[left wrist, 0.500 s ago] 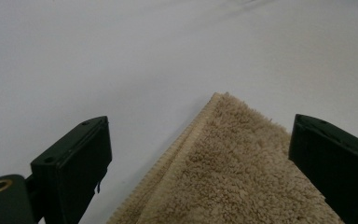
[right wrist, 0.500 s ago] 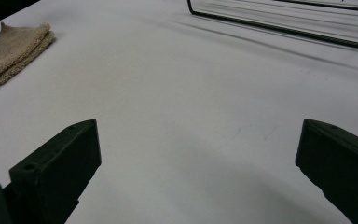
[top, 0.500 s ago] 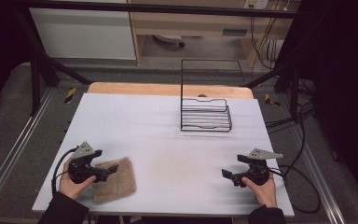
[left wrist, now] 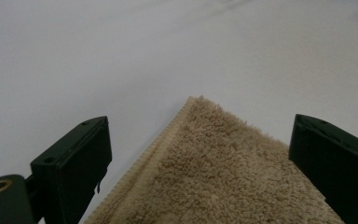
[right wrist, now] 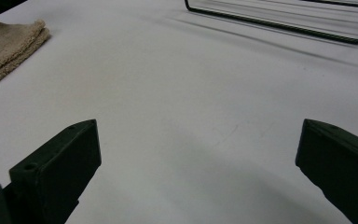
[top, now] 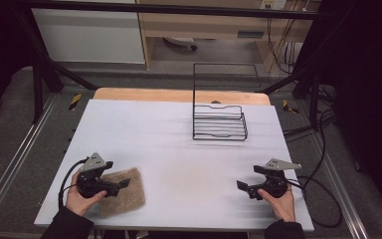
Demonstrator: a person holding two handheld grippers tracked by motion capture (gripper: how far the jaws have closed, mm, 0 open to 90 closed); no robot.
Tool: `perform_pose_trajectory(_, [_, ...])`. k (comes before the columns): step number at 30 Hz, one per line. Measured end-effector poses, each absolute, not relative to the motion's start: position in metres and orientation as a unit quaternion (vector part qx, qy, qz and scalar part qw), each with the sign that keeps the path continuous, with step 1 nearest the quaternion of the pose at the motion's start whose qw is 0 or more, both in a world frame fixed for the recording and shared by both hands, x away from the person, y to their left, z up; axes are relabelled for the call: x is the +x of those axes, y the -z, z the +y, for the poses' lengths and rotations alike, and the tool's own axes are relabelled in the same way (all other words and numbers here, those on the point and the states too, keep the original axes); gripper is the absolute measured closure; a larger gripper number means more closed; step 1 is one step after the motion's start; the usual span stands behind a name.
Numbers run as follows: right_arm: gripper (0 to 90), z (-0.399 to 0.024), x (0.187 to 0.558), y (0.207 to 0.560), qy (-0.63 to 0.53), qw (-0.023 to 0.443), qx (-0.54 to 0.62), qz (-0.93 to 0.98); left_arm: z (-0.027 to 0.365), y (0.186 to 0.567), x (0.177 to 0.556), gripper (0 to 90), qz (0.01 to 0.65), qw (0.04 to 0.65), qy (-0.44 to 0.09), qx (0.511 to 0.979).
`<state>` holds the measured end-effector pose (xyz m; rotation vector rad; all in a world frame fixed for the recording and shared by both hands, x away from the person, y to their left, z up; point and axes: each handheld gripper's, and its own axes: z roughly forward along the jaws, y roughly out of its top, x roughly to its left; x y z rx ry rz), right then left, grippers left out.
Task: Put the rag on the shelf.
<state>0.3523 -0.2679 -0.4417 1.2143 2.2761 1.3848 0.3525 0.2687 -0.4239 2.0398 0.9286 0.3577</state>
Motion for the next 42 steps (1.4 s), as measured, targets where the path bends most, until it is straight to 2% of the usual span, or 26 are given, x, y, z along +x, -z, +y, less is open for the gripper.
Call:
perform_pose_trajectory(11, [0.6, -0.267, 0.352, 0.443, -0.467, 0.109, 0.413, 0.774, 0.246, 0.420, 0.342, 10.8, 0.354, 0.406, -0.140, 0.831])
perform_pose_trajectory(20, [0.6, -0.267, 0.353, 0.443, -0.464, 0.110, 0.416, 0.774, 0.228, 0.418, 0.330, 19.9, 0.354, 0.385, -0.138, 0.841])
perform_pose_trajectory(30, [0.6, -0.266, 0.353, 0.444, -0.457, 0.108, 0.417, 0.778, 0.211, 0.419, 0.314, 37.1, 0.341, 0.367, -0.119, 0.857])
perform_pose_trajectory(31, [0.6, -0.266, 0.353, 0.444, -0.457, 0.106, 0.418, 0.778, 0.210, 0.419, 0.312, 41.6, 0.338, 0.366, -0.116, 0.859])
perform_pose_trajectory(32, [0.6, -0.266, 0.353, 0.444, -0.457, 0.106, 0.418, 0.778, 0.208, 0.420, 0.309, 41.6, 0.336, 0.366, -0.113, 0.861])
perform_pose_trajectory(36, [0.6, -0.266, 0.353, 0.444, -0.457, 0.106, 0.418, 0.778, 0.199, 0.422, 0.303, 52.3, 0.328, 0.355, -0.110, 0.868])
perform_pose_trajectory(37, [0.6, -0.266, 0.353, 0.444, -0.457, 0.106, 0.418, 0.778, 0.197, 0.423, 0.301, 52.3, 0.327, 0.352, -0.110, 0.870])
perform_pose_trajectory(42, [0.6, -0.266, 0.353, 0.444, -0.455, 0.107, 0.418, 0.779, 0.191, 0.427, 0.299, 63.3, 0.327, 0.330, -0.109, 0.879])
